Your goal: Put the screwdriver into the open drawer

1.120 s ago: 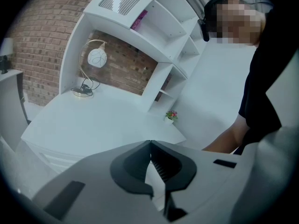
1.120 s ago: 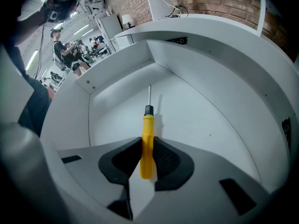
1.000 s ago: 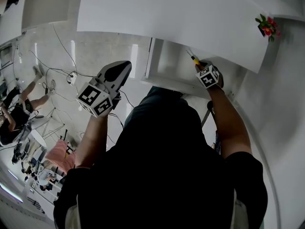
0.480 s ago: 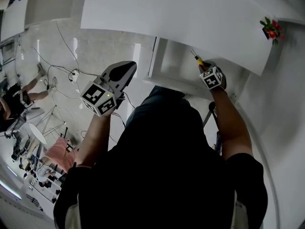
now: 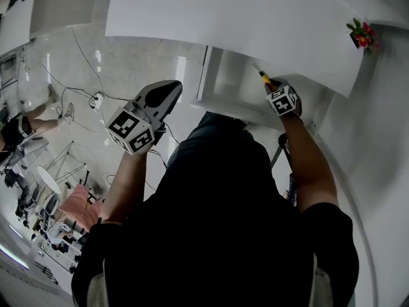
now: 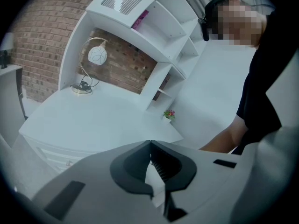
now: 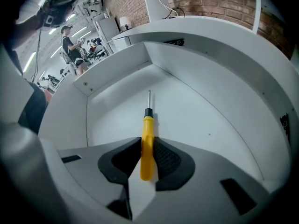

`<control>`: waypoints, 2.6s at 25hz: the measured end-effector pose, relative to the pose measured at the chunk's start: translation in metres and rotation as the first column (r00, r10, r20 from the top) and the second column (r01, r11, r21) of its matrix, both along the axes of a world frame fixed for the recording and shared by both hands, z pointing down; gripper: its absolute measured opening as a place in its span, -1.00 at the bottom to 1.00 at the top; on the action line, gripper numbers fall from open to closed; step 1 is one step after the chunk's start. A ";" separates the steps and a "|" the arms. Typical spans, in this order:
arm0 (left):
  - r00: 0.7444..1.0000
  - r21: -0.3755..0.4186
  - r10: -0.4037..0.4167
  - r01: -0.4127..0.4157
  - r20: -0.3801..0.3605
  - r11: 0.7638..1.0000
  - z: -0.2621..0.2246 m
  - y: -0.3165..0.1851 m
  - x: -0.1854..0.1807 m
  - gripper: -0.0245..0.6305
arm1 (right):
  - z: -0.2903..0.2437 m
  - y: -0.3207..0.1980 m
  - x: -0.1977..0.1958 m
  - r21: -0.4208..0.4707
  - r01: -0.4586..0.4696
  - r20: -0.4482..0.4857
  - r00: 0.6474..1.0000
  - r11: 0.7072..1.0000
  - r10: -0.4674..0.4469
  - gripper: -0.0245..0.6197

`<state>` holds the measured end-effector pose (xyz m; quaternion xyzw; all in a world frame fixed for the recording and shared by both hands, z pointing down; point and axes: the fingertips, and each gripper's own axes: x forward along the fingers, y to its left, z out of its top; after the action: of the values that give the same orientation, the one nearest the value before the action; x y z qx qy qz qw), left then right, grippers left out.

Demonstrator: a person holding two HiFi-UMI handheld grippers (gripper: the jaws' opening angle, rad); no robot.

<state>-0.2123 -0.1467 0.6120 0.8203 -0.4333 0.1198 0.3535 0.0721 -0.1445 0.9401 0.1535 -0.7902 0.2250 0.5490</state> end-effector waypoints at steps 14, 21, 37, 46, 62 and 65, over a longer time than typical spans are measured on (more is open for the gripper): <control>1.000 0.028 -0.001 0.001 0.006 1.000 -0.013 0.016 0.003 -0.87 | -0.009 -0.002 -0.005 0.026 -0.009 0.001 1.000 1.000 0.009 -0.50; 1.000 0.064 -0.002 0.002 0.012 0.998 -0.030 0.026 0.014 -0.87 | -0.035 -0.001 -0.003 0.026 -0.070 0.069 0.995 0.997 0.068 -0.47; 0.999 0.191 0.034 -0.038 0.024 0.981 -0.092 0.041 0.056 -0.87 | -0.138 -0.017 0.019 0.089 -0.257 0.244 0.942 0.962 0.229 -0.44; 0.997 0.261 0.068 -0.076 0.038 0.962 -0.137 0.053 0.079 -0.87 | -0.220 -0.006 0.031 0.125 -0.329 0.335 0.902 0.936 0.273 -0.42; 0.986 0.321 0.159 -0.167 0.052 0.932 -0.179 0.071 0.140 -0.87 | -0.332 0.003 0.100 0.248 -0.434 0.437 0.848 0.866 0.300 -0.43; 0.983 0.328 0.174 -0.184 0.059 0.927 -0.186 0.071 0.149 -0.87 | -0.348 0.007 0.115 0.259 -0.458 0.455 0.835 0.850 0.311 -0.43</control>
<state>-0.0629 -0.0755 0.4264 0.9023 -0.3759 0.0888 0.1917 0.1868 -0.1373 0.5920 0.3601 -0.8636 0.2112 0.2826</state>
